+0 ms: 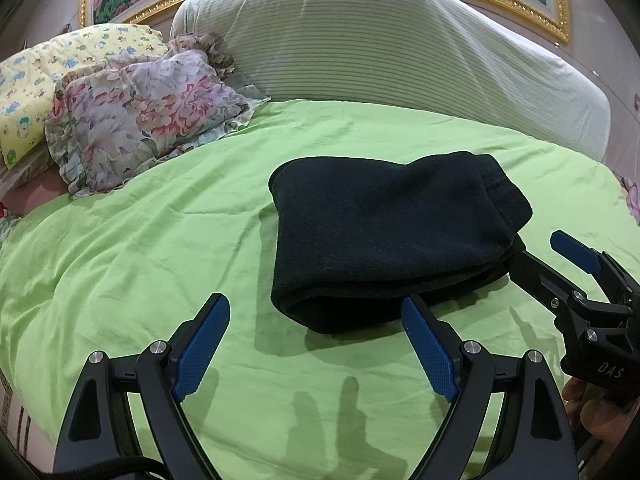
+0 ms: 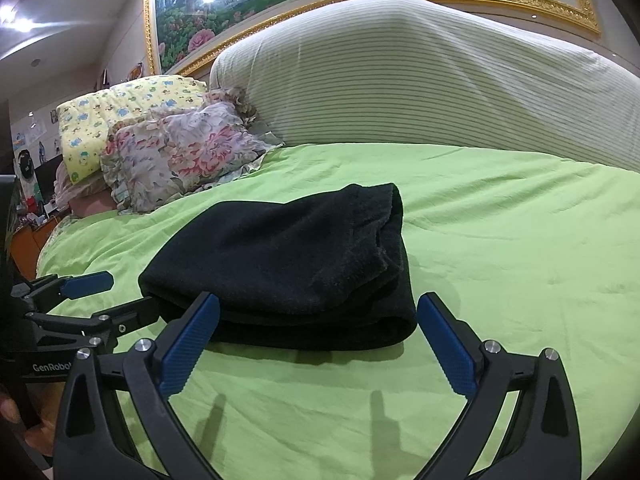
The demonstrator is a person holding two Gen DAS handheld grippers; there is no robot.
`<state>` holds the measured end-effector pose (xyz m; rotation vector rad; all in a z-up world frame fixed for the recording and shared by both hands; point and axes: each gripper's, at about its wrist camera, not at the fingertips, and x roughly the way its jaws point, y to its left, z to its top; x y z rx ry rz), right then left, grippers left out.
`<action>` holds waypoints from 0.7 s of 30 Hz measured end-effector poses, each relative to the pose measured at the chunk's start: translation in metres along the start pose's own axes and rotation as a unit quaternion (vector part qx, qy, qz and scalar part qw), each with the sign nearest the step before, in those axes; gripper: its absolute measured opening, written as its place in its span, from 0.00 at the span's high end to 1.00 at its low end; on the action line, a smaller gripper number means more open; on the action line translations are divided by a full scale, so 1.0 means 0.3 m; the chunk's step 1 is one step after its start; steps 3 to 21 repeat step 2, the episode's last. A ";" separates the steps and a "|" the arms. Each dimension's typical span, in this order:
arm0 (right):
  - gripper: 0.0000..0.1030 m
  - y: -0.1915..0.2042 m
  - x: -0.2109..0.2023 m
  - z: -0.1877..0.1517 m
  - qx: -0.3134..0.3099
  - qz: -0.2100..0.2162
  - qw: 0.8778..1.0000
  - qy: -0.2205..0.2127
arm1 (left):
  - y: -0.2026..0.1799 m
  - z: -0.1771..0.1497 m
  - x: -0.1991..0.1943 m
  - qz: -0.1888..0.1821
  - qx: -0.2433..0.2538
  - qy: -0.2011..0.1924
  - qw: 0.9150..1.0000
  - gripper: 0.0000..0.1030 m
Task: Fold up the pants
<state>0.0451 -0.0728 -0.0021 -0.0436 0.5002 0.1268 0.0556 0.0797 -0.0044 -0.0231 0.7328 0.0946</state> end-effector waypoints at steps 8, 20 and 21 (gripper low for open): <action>0.03 0.000 0.006 0.000 0.003 -0.001 1.000 0.003 | -0.001 -0.001 0.000 -0.002 -0.002 0.002 1.000 0.14; 0.03 0.000 0.006 0.000 0.003 -0.001 1.000 0.003 | -0.001 -0.001 0.000 -0.002 -0.002 0.002 1.000 0.14; 0.03 0.000 0.006 0.000 0.003 -0.001 1.000 0.003 | -0.001 -0.001 0.000 -0.002 -0.002 0.002 1.000 0.14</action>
